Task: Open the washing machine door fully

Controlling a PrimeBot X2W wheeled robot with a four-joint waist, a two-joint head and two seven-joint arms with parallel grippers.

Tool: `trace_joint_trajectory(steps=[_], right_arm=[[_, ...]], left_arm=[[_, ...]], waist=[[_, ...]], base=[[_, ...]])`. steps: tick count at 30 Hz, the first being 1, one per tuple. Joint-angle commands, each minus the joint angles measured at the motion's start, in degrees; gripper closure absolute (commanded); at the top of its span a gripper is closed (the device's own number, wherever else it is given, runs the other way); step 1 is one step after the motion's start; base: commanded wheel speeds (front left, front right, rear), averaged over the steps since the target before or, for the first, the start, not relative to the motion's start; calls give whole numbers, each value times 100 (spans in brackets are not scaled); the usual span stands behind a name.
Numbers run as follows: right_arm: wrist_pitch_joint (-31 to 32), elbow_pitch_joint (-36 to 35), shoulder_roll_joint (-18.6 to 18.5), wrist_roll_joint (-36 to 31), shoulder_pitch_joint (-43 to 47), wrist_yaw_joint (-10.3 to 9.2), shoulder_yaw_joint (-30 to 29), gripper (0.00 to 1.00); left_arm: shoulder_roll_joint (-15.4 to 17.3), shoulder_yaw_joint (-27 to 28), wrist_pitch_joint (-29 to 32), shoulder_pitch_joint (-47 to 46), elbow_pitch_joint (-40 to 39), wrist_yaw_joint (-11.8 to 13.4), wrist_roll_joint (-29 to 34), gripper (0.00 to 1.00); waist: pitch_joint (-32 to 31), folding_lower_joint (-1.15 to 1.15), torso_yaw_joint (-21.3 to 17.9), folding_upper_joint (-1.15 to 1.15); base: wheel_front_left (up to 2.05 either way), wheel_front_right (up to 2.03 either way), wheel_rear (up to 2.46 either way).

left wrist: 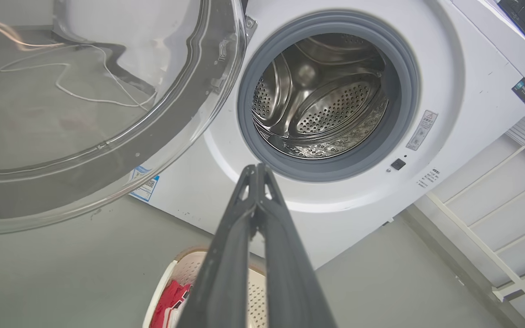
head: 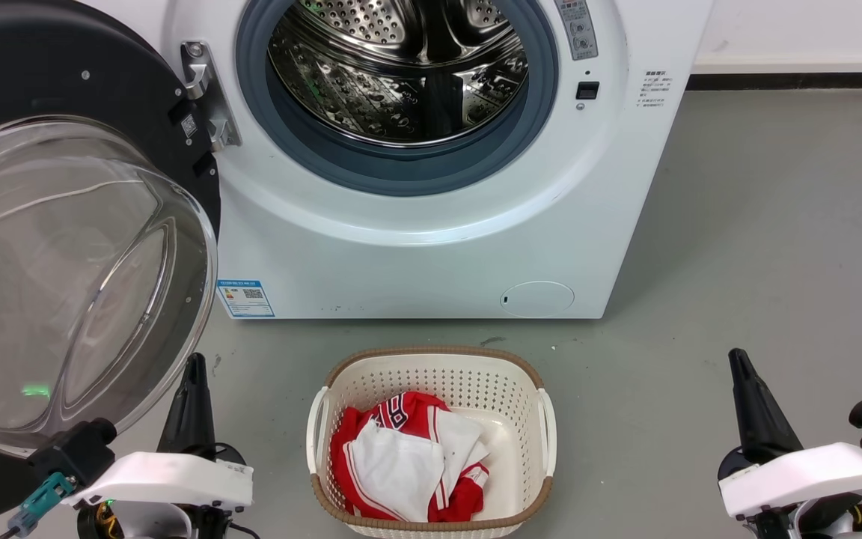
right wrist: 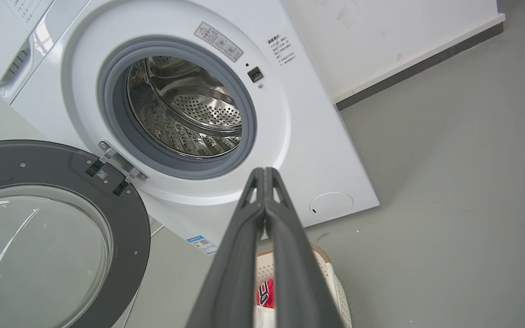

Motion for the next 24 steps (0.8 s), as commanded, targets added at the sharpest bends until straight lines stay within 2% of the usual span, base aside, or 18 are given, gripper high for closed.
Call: trace_joint_trajectory(steps=[1,24], right_arm=[[39,-6,-57,403,-204,-1,-16,100],[255,283,-86,2165,-337,-1,-82,100]], left_arm=[[17,27,79,-155,-24,-56,-371,100],[-3,105,503,-236,184,-147,-2056,100]], waist=[[-7,0,1,0],[-53,0,10,0]], base=[[0,0,0],[0,0,0]])
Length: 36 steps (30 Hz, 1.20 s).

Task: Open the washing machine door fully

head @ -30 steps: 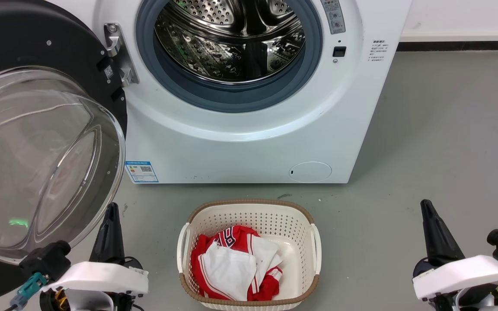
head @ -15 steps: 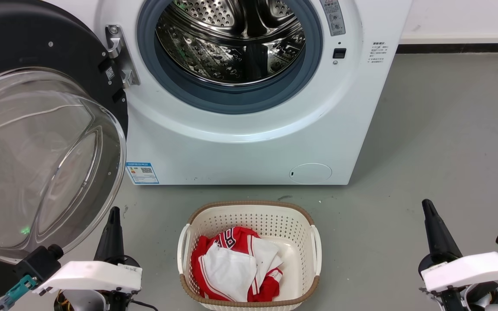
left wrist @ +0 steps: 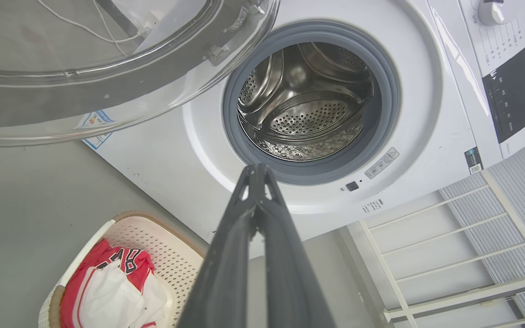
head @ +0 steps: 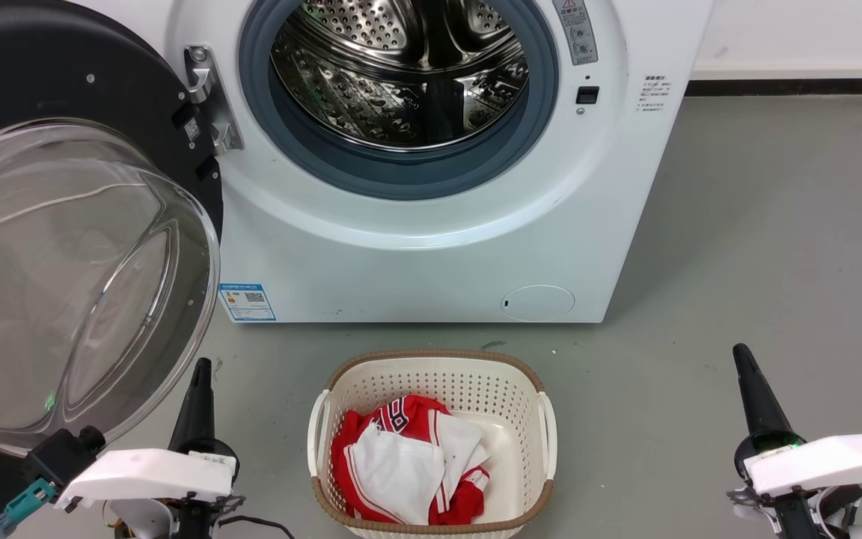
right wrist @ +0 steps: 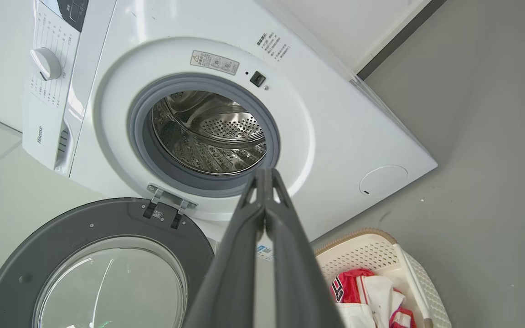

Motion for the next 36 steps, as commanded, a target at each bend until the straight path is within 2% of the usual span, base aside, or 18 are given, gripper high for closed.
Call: trace_joint_trajectory(steps=[1,36], right_arm=[[5,-24,-44,119,-127,0,-16,100],[320,334,-32,2199,-294,0,-152,100]], left_arm=[[11,26,20,-125,-31,-14,-101,100],[-14,117,537,-221,227,-129,-2136,100]], waist=[[-1,0,0,0],[-74,0,14,0]], base=[[0,0,0],[0,0,0]])
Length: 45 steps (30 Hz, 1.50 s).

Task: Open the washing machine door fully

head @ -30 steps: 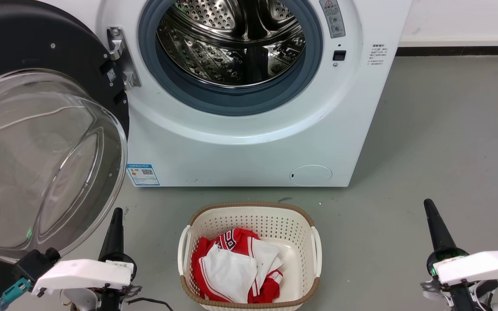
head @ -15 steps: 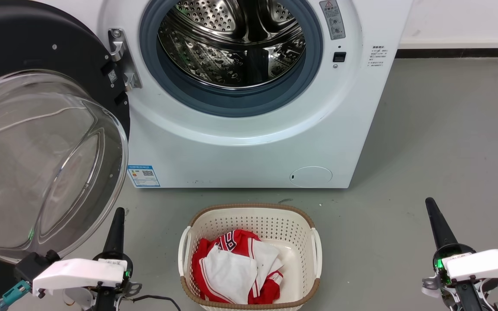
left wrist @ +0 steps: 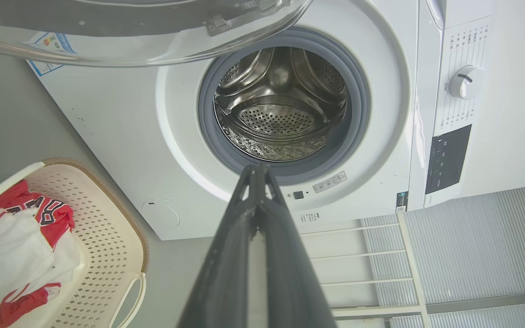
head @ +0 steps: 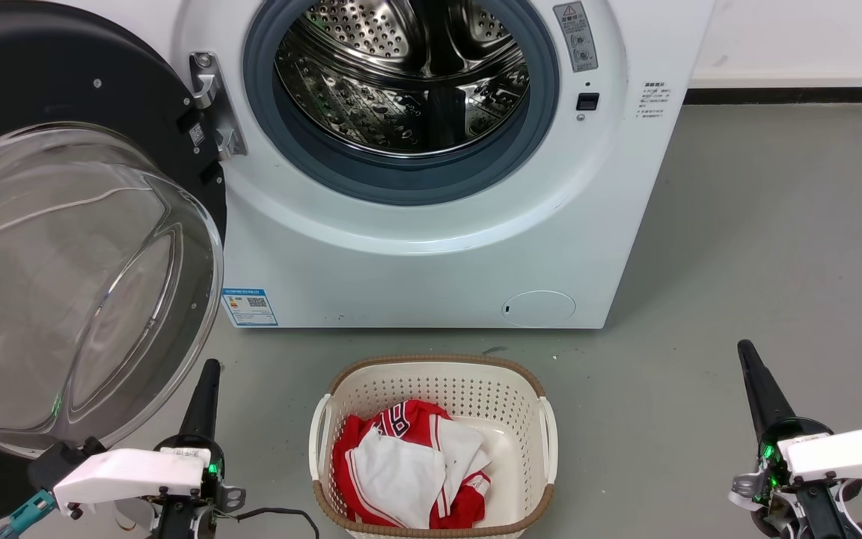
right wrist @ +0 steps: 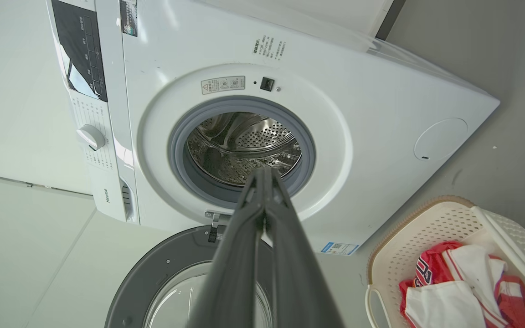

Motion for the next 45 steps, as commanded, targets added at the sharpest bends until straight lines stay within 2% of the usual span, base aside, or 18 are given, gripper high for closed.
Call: trace_joint_trajectory(steps=[1,34,45], right_arm=[[28,11,-21,164,-102,0,-26,100],[272,269,21,1605,-221,0,-150,100],[302,271,37,1588,-227,0,-172,100]], left_arm=[[3,17,40,-102,-5,-27,-144,100],[-19,86,408,-155,187,-103,-1585,100],[-19,85,413,-151,186,-106,-1593,100]], waist=[[-4,0,1,0],[-73,0,14,0],[-75,0,14,0]], base=[[0,0,0],[0,0,0],[0,0,0]])
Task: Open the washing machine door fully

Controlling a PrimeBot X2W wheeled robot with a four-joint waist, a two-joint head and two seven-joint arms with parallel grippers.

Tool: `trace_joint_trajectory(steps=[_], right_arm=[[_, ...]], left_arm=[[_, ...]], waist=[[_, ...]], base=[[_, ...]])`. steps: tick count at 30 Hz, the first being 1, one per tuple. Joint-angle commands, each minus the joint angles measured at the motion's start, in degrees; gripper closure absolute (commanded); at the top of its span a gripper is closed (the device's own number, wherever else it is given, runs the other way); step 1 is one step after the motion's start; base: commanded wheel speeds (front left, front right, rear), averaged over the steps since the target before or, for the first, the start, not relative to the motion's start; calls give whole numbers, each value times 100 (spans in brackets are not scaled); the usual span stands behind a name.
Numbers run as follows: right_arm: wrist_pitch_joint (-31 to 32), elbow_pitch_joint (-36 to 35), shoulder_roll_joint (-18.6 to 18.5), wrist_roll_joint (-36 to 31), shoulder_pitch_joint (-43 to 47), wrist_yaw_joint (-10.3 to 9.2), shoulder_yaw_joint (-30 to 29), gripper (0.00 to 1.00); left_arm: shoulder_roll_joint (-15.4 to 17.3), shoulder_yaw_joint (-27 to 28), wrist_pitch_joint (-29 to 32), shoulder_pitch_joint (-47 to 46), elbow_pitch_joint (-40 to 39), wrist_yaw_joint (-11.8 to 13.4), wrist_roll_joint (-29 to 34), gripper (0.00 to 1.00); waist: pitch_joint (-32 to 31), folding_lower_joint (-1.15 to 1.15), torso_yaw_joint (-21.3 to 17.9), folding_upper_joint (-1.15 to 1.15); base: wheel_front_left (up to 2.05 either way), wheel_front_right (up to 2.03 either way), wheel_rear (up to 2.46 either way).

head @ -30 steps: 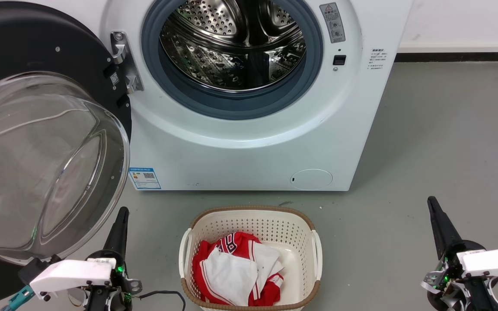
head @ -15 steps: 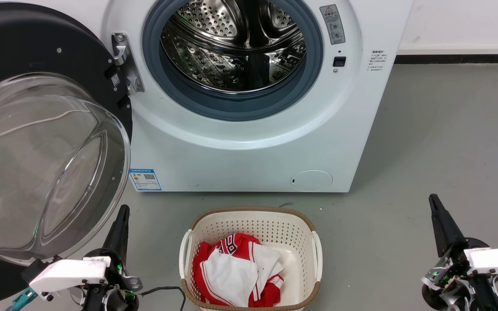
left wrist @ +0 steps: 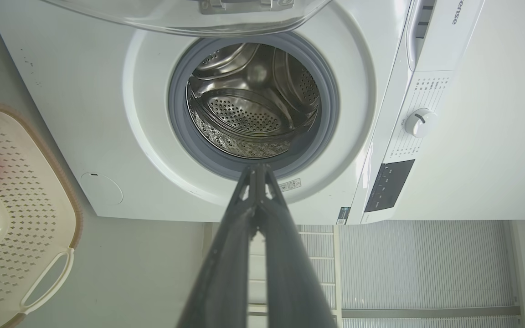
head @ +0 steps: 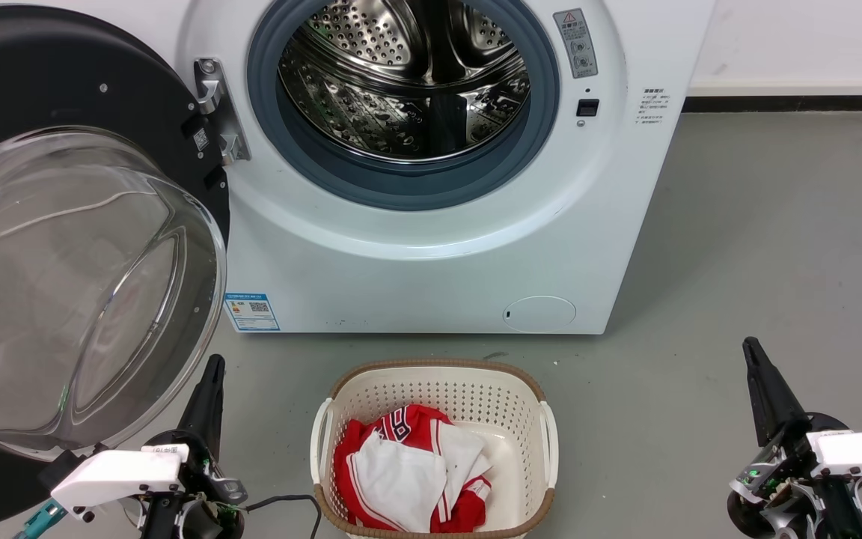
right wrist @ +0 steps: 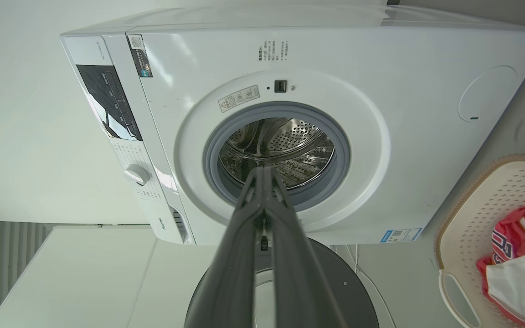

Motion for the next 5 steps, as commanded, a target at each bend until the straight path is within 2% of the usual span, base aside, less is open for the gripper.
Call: trace_joint_trajectory(steps=[1,5], right_arm=[[29,12,15,-9,-71,0,-9,100],[40,12,19,-20,-73,0,-17,100]], left_arm=[[-8,18,19,-42,4,-20,-7,100],[-8,17,19,-42,3,-20,-7,100]], waist=[[0,0,0,0],[0,0,0,0]], base=[[0,0,0],[0,0,0]])
